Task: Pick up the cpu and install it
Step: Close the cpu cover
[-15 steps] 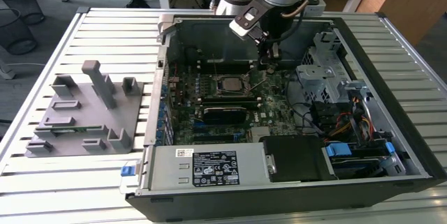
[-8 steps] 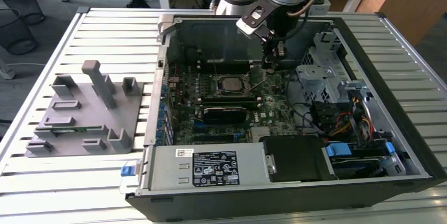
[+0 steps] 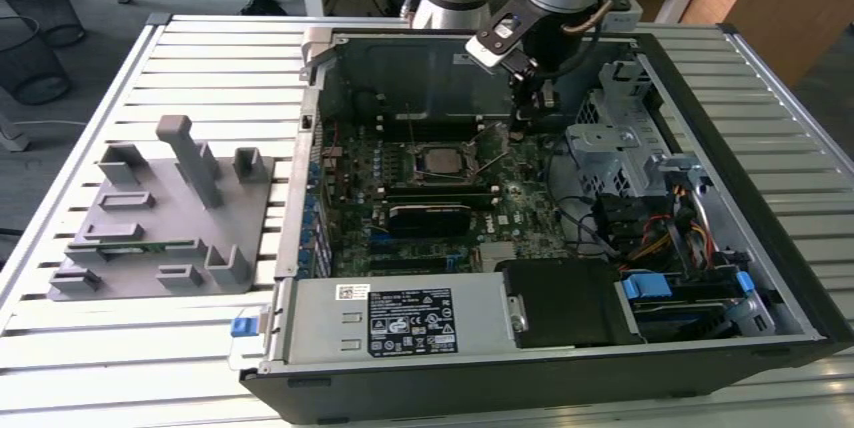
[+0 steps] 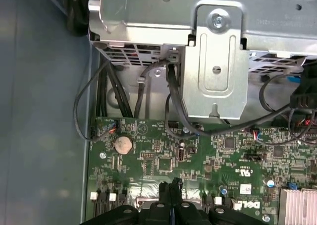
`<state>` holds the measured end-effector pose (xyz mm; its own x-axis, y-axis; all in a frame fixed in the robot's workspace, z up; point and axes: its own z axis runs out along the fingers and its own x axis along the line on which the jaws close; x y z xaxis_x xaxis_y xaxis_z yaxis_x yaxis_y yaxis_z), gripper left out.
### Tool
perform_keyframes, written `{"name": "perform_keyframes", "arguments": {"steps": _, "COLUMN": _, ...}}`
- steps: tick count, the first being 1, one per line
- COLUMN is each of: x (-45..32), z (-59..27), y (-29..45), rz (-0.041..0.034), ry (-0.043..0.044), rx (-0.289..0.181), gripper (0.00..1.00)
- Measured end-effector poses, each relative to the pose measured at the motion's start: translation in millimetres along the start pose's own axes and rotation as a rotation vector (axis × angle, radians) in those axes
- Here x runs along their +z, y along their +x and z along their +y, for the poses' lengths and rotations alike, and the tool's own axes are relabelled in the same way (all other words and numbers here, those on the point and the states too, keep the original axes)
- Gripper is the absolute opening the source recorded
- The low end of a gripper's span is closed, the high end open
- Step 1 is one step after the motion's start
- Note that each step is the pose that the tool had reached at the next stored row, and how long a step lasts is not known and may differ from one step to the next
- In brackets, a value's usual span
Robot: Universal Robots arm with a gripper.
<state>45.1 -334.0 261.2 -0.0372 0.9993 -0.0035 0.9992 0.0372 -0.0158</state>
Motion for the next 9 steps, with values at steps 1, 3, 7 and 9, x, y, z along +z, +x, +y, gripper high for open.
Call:
{"name": "perform_keyframes", "arguments": {"steps": 1, "x": 0.4, "z": 1.4, "y": 0.0, "rz": -0.0001, "ry": 0.0006, "rx": 0.0, "gripper": 0.12}}
{"name": "perform_keyframes", "arguments": {"steps": 3, "x": 1.4, "z": 4.1, "y": -0.1, "rz": -0.0001, "ry": 0.0017, "rx": 0.0, "gripper": 0.12}}
{"name": "perform_keyframes", "arguments": {"steps": 7, "x": 4.8, "z": 7.2, "y": -0.1, "rz": 0.0, "ry": 0.0032, "rx": 0.0, "gripper": 0.12}}
{"name": "perform_keyframes", "arguments": {"steps": 9, "x": 7.0, "z": 8.4, "y": -0.1, "rz": -0.0001, "ry": 0.0041, "rx": 0.0, "gripper": 0.12}}
